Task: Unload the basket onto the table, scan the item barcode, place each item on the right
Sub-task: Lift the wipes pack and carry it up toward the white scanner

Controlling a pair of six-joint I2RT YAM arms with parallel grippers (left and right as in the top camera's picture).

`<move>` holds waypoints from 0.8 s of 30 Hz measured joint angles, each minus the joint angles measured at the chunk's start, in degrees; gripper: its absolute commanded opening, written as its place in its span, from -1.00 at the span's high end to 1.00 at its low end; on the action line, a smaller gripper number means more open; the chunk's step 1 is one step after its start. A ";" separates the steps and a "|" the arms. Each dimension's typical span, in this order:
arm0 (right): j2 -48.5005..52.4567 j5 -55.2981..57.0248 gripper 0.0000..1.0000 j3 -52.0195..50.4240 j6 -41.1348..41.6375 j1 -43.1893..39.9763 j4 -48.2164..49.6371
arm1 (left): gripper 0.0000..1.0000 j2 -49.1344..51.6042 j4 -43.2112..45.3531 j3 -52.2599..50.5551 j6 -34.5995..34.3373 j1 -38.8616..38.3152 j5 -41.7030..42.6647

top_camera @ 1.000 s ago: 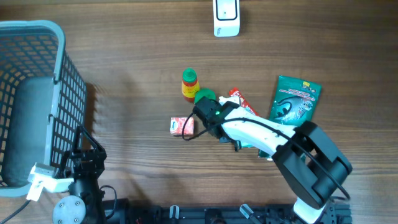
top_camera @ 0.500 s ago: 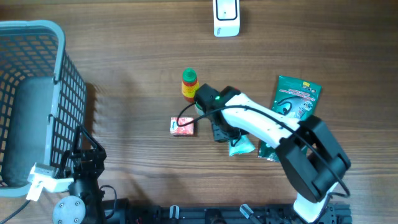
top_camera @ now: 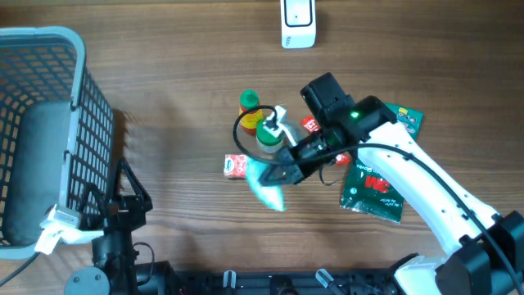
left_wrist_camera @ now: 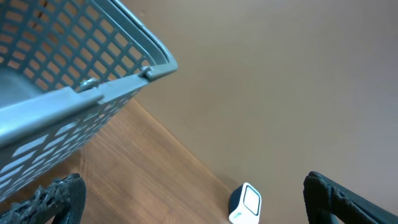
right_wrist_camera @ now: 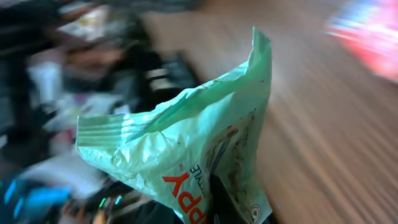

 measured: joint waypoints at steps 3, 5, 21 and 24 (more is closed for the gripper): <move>0.00 -12.57 0.91 0.00 -8.31 0.33 0.59 | -1.00 -0.02 0.15 -1.11 0.85 0.00 0.68; 0.00 -19.76 0.91 0.00 -11.87 0.37 2.64 | -1.00 -0.02 1.05 -3.76 1.11 0.00 1.29; 0.00 -34.58 0.91 0.00 9.01 0.37 29.11 | -1.00 0.11 18.47 -22.40 2.60 0.00 12.17; 0.00 -33.20 0.91 0.00 12.81 0.37 30.45 | -1.00 0.11 18.49 -22.82 7.54 0.00 14.91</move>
